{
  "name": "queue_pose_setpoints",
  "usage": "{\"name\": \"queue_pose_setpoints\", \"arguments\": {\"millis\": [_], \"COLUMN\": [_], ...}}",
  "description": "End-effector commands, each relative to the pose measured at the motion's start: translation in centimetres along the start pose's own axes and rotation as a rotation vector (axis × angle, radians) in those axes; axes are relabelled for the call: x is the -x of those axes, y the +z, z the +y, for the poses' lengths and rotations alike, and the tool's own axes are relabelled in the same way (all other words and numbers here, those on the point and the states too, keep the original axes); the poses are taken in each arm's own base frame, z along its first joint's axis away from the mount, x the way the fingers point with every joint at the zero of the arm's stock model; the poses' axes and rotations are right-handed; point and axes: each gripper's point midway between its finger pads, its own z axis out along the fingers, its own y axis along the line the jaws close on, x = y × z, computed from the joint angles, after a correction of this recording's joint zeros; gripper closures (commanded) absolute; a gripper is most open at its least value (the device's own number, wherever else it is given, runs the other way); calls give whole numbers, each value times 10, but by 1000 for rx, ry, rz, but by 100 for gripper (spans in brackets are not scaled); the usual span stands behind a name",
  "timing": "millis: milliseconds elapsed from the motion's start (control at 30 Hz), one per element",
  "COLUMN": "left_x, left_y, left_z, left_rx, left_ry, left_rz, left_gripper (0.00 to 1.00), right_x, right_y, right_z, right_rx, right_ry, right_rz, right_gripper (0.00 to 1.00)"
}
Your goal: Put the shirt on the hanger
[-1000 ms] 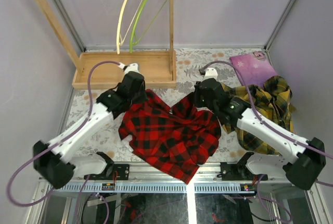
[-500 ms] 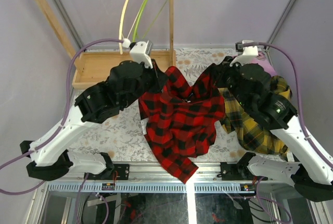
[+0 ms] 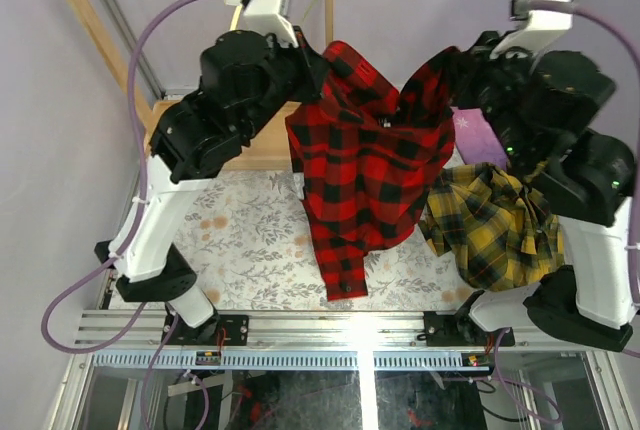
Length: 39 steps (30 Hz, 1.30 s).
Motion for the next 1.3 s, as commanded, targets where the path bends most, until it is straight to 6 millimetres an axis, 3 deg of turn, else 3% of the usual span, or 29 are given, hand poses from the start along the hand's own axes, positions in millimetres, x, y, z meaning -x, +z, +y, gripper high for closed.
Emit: {"name": "queue_pose_setpoints", "arguments": {"millis": [0, 300, 367, 433, 500, 567, 600, 667, 733, 900, 1067, 1267], "left_x": [38, -53, -78, -107, -133, -152, -157, -162, -164, -182, -230, -298], "left_y": [-15, 38, 47, 54, 55, 48, 42, 27, 10, -29, -66, -99], "left_z": [-10, 7, 7, 16, 34, 51, 59, 75, 90, 118, 145, 165], "left_rx": [-120, -62, -78, -58, -1, 45, 67, 118, 166, 245, 306, 337], "left_ry": [-43, 20, 35, 49, 44, 32, 26, 17, 13, -31, -136, -290], "left_rz": [-126, 96, 156, 224, 268, 284, 282, 268, 260, 278, 320, 400], "left_gripper": [100, 100, 100, 99, 77, 49, 41, 31, 26, 24, 24, 25], "right_x": [8, -151, -179, -206, -230, -256, -266, -281, -293, -304, -309, -316], "right_y": [-22, -62, -68, -70, -70, -67, -66, -66, -66, -58, -38, 8], "right_z": [-4, 67, 72, 64, 45, 16, 2, -16, -20, 5, 33, 54], "right_rx": [43, 451, 479, 453, 371, 242, 182, 114, 104, 255, 431, 496], "right_ry": [-41, 211, 249, 232, 187, 108, 66, 12, -21, -73, -196, -375], "right_rz": [34, 435, 478, 519, 542, 563, 571, 583, 602, 609, 565, 492], "right_gripper": [100, 97, 85, 65, 45, 35, 33, 30, 29, 28, 25, 26]}}
